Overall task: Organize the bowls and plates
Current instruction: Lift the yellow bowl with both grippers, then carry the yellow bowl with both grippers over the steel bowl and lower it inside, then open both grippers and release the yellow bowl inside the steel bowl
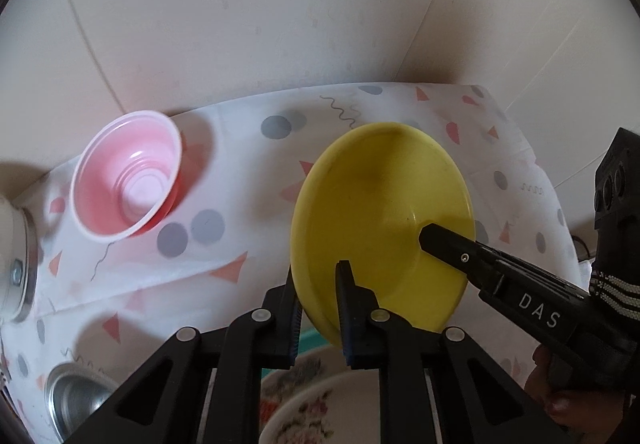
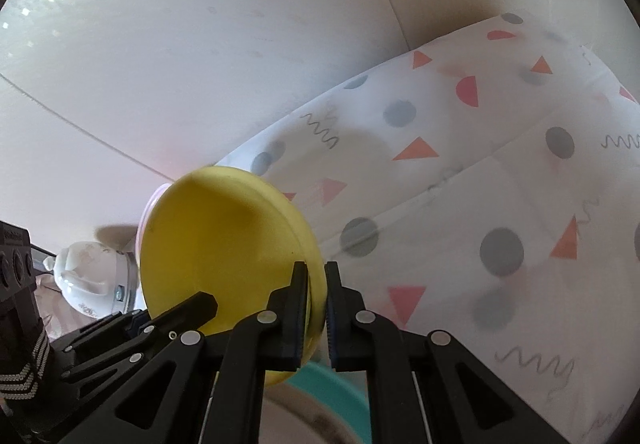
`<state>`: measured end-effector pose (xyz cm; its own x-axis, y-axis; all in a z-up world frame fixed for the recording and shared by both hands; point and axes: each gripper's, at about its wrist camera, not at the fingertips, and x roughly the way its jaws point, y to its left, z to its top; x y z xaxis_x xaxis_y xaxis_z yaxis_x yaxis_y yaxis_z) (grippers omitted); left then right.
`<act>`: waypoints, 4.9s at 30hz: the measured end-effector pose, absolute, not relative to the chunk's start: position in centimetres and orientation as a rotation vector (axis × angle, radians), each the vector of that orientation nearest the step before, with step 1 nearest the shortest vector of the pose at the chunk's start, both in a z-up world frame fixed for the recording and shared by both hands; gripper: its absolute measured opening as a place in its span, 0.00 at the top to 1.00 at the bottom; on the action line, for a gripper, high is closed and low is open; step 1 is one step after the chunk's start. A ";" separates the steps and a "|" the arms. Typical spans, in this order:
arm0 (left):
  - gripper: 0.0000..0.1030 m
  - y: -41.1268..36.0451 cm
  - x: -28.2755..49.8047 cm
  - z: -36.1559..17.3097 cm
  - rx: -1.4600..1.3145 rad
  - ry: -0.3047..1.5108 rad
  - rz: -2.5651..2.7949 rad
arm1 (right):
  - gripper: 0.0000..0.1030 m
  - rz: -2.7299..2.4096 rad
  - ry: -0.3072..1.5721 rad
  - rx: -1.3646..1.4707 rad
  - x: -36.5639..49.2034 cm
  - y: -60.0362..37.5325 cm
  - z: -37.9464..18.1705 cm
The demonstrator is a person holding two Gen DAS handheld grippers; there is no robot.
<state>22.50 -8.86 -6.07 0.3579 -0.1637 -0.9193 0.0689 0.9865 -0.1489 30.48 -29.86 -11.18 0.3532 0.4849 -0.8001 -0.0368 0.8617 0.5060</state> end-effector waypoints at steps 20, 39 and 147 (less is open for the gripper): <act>0.84 1.4 14.0 -2.8 -0.253 1.116 -0.037 | 0.92 0.569 1.154 0.369 26.3 -20.1 -6.7; 0.84 9.7 6.9 -4.8 -0.397 1.149 0.094 | 0.92 0.732 1.272 0.240 21.3 -10.4 -8.0; 0.21 9.5 6.5 -6.2 -0.250 1.174 0.173 | 0.76 0.578 1.343 0.239 21.2 -11.5 -9.3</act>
